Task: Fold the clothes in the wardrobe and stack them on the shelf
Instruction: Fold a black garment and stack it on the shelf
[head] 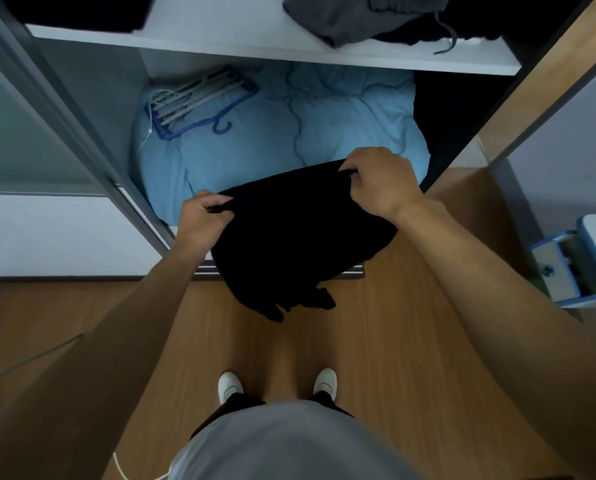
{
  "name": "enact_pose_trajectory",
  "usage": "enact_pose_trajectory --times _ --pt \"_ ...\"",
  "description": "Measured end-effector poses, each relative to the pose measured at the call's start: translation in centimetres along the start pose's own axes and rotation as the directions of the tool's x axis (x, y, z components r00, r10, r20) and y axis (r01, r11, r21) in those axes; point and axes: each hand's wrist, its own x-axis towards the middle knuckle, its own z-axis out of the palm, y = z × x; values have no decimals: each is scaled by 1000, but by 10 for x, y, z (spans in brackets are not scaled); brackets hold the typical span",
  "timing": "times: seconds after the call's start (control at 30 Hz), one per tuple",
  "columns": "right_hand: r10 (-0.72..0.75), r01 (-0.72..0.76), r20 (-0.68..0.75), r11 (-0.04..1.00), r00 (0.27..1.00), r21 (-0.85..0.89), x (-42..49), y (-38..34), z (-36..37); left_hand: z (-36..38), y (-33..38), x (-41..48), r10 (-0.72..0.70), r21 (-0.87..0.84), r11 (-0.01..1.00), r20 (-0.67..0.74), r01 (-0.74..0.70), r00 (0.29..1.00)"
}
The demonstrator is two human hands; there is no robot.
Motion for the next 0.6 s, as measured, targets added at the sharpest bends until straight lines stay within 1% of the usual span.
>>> enact_pose_trajectory --times 0.07,0.17,0.2,0.27,0.33,0.43,0.53,0.6 --pt "-6 7 -33 1000 999 30 -2 0 2 4 -2 2 -15 86 996 -30 18 999" --pt "-38 47 -96 995 995 88 -5 -5 2 4 -10 1 -7 257 966 5 6 1000" --pt "-47 58 -111 994 993 97 -5 -7 2 2 -13 1 -6 276 961 7 4 1000" --pt "-60 70 -113 994 992 89 -6 -10 3 -2 -15 0 -13 254 967 -11 15 1000" --pt "-56 57 -42 998 998 38 -5 -10 3 -7 -12 2 -3 220 975 -61 16 998" --pt "26 -23 135 1000 990 -22 -3 -6 4 -13 -3 5 48 186 982 -144 -21 988" --pt "85 -94 199 995 976 35 -1 -7 8 -15 6 4 86 161 985 -165 -60 983" --pt "109 -135 189 982 976 131 2 -8 9 -16 7 5 84 164 985 -152 -58 985"
